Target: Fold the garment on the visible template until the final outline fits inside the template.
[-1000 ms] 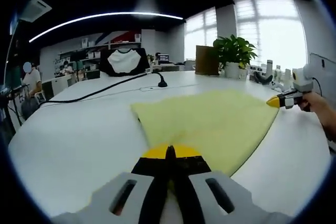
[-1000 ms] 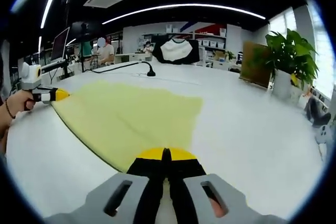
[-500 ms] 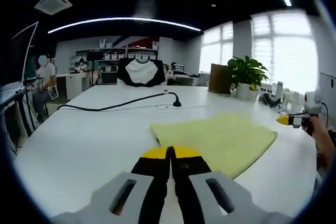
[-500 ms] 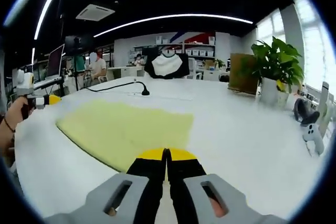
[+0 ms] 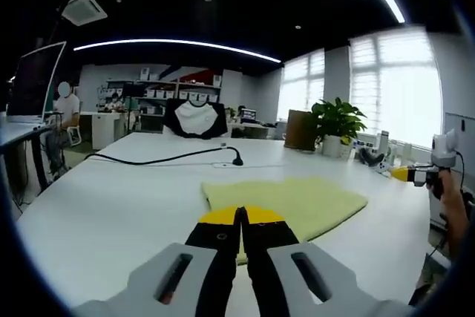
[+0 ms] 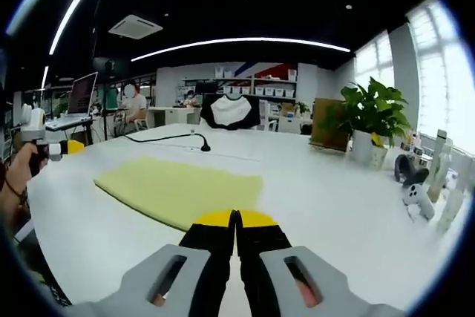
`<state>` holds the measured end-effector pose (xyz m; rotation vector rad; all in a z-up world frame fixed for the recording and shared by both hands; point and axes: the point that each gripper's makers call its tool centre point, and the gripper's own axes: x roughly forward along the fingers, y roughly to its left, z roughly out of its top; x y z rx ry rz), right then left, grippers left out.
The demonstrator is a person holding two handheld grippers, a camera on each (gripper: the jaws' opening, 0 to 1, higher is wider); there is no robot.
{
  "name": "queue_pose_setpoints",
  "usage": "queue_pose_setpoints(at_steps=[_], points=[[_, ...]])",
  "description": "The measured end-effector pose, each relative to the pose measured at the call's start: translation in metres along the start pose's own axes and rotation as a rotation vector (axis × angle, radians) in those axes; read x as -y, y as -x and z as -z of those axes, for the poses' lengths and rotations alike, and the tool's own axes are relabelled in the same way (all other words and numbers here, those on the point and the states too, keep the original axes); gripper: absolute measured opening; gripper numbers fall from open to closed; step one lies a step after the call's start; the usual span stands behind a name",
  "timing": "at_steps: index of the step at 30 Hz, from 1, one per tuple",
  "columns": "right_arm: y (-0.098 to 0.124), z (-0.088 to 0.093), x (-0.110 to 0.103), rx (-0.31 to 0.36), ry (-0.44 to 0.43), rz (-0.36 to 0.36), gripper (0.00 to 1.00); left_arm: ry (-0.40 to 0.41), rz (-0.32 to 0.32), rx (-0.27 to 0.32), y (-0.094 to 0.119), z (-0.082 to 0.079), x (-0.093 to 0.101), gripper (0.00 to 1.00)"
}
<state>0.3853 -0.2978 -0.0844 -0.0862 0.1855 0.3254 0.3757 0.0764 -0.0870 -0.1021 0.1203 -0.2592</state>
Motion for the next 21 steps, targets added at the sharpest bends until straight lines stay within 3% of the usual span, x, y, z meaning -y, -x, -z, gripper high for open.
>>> queue_pose_setpoints(at_steps=[8,12,15,17,21], points=[[0.032,0.005,-0.003,0.045,-0.043,0.068,0.0,0.022,-0.043,0.029,0.045,0.0,0.001,0.06],[0.041,-0.003,-0.006,0.054,0.0,0.079,0.0,-0.021,-0.058,0.074,0.064,-0.017,0.007,0.14],[0.054,-0.01,-0.008,0.084,-0.032,0.062,0.02,-0.05,-0.081,0.099,0.079,-0.025,0.007,0.2],[0.062,-0.012,-0.01,0.094,-0.042,0.055,0.05,-0.069,-0.106,0.1,0.089,-0.031,0.006,0.28],[0.073,-0.03,-0.007,0.149,-0.013,0.093,0.22,-0.11,-0.142,0.144,0.103,-0.051,0.005,0.58]])
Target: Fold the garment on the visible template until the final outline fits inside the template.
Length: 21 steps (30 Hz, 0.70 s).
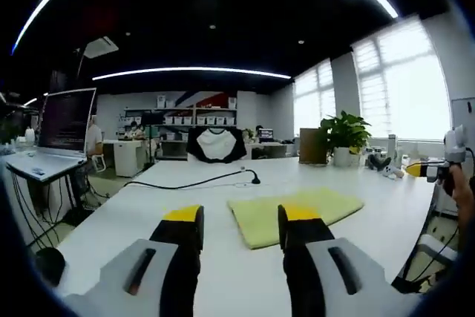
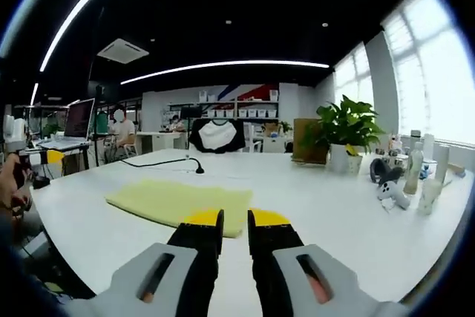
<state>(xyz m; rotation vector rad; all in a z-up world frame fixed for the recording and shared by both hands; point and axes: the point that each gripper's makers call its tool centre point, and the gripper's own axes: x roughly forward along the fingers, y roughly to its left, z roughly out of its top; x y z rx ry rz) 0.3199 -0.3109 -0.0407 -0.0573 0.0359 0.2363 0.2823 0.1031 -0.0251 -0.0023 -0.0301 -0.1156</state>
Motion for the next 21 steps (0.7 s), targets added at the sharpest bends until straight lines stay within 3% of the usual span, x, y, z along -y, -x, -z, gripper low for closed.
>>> queue_pose_setpoints(at_steps=[4,8,15,21], points=[[0.005,-0.01,0.005,0.031,0.018,0.043,0.43,-0.011,-0.053,0.006,0.01,-0.011,-0.011,0.83],[0.007,-0.014,0.017,0.049,0.043,0.113,0.72,-0.016,-0.089,-0.005,0.016,-0.014,-0.021,1.0],[0.007,-0.016,0.024,0.054,0.026,0.136,0.99,-0.043,-0.091,0.0,0.02,-0.019,-0.019,1.0],[0.005,-0.009,0.024,0.029,0.037,0.121,0.99,-0.067,-0.096,0.01,0.023,-0.023,-0.018,1.0]])
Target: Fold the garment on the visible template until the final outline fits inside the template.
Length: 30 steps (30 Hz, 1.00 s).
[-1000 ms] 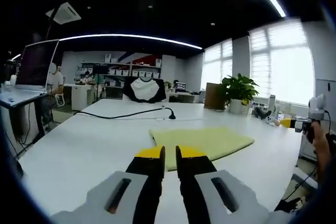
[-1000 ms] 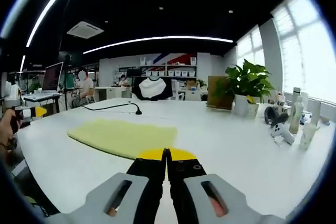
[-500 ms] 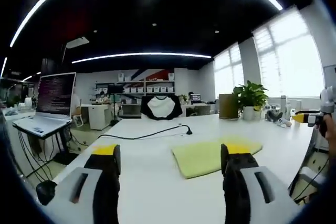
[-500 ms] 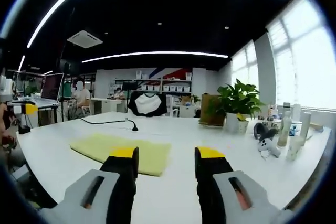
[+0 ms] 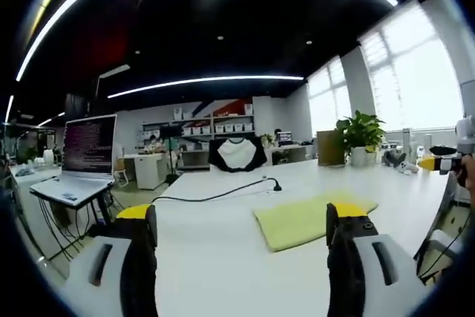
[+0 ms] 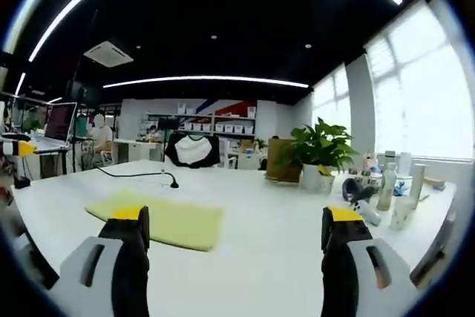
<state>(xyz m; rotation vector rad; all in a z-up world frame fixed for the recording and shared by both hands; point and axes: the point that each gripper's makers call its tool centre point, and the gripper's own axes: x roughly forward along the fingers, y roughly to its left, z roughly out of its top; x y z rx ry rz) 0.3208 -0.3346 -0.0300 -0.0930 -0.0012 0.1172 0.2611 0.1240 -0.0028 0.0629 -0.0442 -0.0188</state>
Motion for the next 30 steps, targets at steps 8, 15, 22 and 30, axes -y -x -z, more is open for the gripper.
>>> queue_pose_setpoints(at_steps=[8,15,22,30], points=[[0.001,-0.003,0.004,0.016,-0.012,-0.009,0.99,0.017,-0.012,0.006,0.005,-0.001,-0.007,1.0],[0.0,0.003,0.004,-0.027,0.006,-0.018,0.99,0.02,-0.018,0.015,0.008,-0.004,-0.012,1.0],[-0.001,0.012,0.002,-0.058,0.016,-0.026,0.99,0.022,-0.008,0.025,0.009,-0.005,-0.009,1.0],[0.003,0.01,0.005,-0.059,0.013,-0.023,0.99,0.03,-0.004,0.03,0.011,-0.005,-0.008,1.0]])
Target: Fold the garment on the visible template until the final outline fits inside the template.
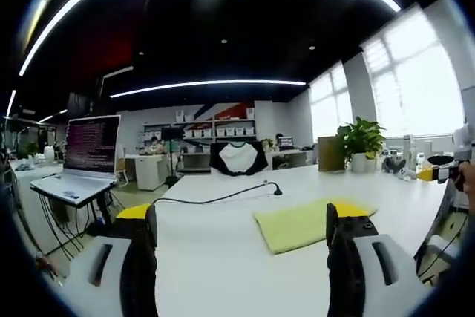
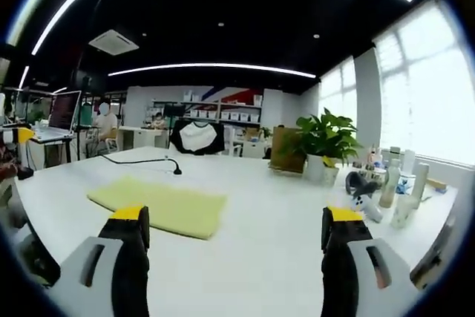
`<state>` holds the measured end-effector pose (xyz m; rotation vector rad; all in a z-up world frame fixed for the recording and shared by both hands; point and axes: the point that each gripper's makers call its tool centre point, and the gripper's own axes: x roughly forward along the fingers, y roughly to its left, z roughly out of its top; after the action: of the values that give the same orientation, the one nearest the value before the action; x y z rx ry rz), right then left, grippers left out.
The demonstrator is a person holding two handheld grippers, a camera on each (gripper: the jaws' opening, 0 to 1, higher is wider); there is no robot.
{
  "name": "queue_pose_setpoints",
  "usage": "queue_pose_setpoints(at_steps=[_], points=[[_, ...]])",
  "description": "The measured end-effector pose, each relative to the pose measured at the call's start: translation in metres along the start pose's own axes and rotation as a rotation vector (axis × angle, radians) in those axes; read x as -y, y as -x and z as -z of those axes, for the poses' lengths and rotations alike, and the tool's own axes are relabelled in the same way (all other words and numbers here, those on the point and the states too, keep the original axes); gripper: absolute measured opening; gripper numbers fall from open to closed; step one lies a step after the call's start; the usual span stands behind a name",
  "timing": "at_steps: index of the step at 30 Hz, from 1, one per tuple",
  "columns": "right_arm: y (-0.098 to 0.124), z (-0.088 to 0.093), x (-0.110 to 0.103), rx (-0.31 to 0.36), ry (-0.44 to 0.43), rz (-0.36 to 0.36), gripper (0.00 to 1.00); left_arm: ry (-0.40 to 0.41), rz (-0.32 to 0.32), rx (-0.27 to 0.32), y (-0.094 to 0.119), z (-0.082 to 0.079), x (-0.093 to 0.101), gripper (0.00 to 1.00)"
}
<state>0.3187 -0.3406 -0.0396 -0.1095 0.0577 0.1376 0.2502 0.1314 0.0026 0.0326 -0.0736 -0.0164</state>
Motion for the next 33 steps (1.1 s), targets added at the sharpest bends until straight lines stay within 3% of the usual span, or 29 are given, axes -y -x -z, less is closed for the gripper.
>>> queue_pose_setpoints(at_steps=[33], points=[[-0.0005,0.0013,0.0003,-0.014,-0.002,-0.002,0.99,0.015,-0.003,-0.011,-0.0013,0.0029,-0.0038,1.0]])
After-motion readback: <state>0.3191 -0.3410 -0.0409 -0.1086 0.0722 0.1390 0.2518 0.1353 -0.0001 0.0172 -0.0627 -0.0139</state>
